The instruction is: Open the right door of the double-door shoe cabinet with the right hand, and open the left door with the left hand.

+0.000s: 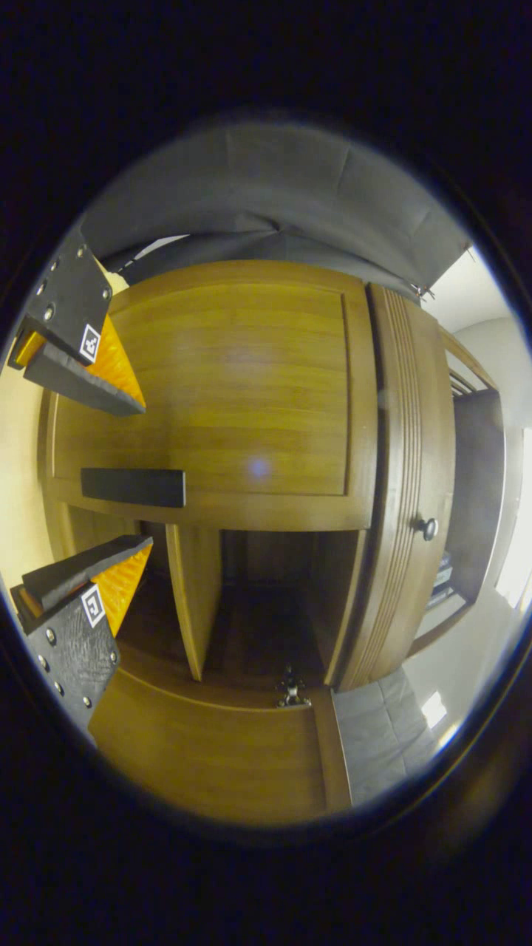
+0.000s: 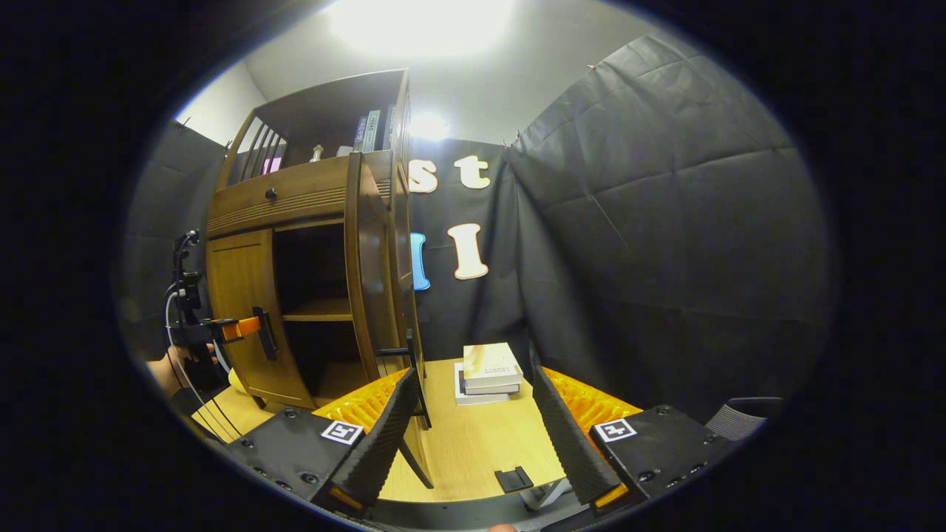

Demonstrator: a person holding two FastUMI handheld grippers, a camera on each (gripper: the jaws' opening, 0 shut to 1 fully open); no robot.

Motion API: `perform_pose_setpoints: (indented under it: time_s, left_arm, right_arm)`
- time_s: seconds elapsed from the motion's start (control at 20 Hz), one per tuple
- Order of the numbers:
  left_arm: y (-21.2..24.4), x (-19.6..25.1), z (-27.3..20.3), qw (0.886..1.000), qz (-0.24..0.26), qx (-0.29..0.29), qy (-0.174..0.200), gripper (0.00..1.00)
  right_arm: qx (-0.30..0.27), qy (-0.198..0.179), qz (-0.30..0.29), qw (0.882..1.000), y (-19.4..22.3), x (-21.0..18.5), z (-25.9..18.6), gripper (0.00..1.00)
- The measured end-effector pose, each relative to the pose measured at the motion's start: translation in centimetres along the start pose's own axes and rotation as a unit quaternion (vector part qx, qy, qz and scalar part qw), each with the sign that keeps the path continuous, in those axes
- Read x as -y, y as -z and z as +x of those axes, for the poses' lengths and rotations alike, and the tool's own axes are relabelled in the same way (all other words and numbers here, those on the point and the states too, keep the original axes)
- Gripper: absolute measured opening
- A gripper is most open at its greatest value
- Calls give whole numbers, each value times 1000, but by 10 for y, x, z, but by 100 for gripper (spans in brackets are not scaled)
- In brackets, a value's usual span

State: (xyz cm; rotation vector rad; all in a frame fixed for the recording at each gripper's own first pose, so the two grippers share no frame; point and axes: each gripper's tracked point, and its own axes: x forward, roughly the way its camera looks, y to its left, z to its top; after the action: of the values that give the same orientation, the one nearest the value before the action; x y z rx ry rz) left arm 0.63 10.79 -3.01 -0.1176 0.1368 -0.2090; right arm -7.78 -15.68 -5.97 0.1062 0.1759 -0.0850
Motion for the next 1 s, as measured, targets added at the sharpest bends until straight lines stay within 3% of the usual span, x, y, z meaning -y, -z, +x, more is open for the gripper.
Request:
perform_pose_setpoints:
  time_s: [0.25,0.4,0.45,0.6,0.9,1.0]
  left_arm:
    - [11,-2,30,1000,0,-17,-12,94]
    - [23,-4,42,999,6,-28,-23,58]
    - [24,3,44,1000,-3,-29,-8,58]
    - [23,5,42,999,17,-14,-26,43]
    - [13,9,33,1000,0,-10,-6,11]
    - [5,12,30,1000,-4,-6,1,8]
  right_arm:
    - [-10,4,-2,1000,4,-1,-6,98]
    - [-10,-2,1,1000,3,-8,-8,98]
    - [-10,-5,1,1000,4,-10,-9,98]
    - [-11,-17,-1,1000,5,-18,-9,98]
    - [-8,-60,-22,998,5,-50,-3,98]
    - [-6,-81,-28,996,5,-65,-4,98]
